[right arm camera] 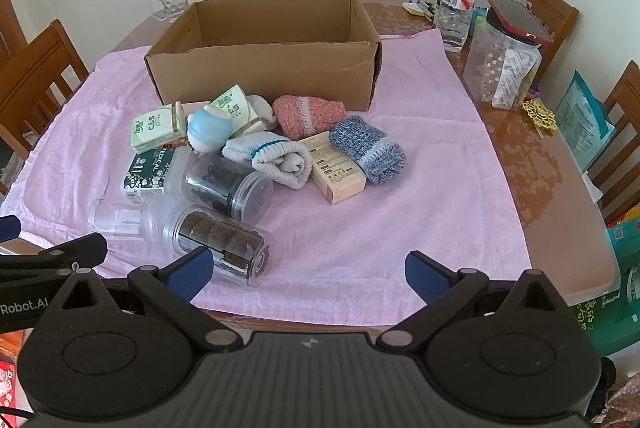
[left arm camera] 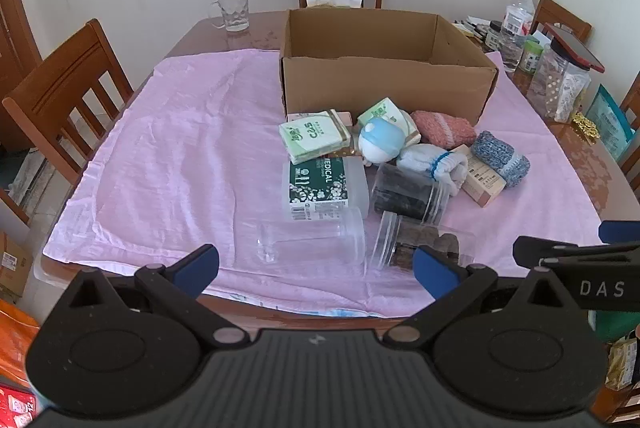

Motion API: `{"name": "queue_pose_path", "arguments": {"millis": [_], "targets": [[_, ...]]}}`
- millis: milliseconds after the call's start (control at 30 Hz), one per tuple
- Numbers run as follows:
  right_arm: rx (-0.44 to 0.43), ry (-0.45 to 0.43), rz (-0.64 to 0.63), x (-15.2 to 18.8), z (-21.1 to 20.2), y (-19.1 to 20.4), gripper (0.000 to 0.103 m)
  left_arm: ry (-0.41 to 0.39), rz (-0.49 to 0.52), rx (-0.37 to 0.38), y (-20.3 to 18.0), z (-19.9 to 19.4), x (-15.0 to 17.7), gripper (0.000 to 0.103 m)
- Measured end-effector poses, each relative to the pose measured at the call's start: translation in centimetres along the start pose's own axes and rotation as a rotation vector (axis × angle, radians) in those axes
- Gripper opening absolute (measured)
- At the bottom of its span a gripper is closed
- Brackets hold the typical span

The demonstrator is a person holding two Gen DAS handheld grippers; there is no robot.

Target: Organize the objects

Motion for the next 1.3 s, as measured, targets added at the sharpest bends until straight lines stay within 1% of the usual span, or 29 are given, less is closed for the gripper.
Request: {"name": "queue_pose_path", "arguments": {"millis": [433,633,1033,1300], "targets": [[-0.015,-0.011,-0.004,-0.3,-1.1,0.0,0.103,0.001,-0.007,-0.004,0.0,-1.1,-0.9,0.103],[-0.024,-0.015,-0.004,-0.7,-1.4,0.2,0.103,0.006,-0.001,-0.011,0.2,-1.0,-1.2,0.103],[-0.016,-0.017,0.040,-0.5,-0.8,0.6,0.103,0.014,0.048,0.031,0.7,0.8,-1.2,0.103],[0.023,-0.005,0.055,0.0,0.3,1.6,0.103,0.037,0.084,0.069,1.6,2.6,-0.9,0.103]]}}
Point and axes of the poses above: each gripper's, at about its wrist camera, not at the fingertips, and z roughly the way its jaws point, y to its left, x to its underside, the point moved 9 cm from there along z, roughly the way its jaws point, and after that the axes turned 2 degrees about x, right-handed, at the moved point
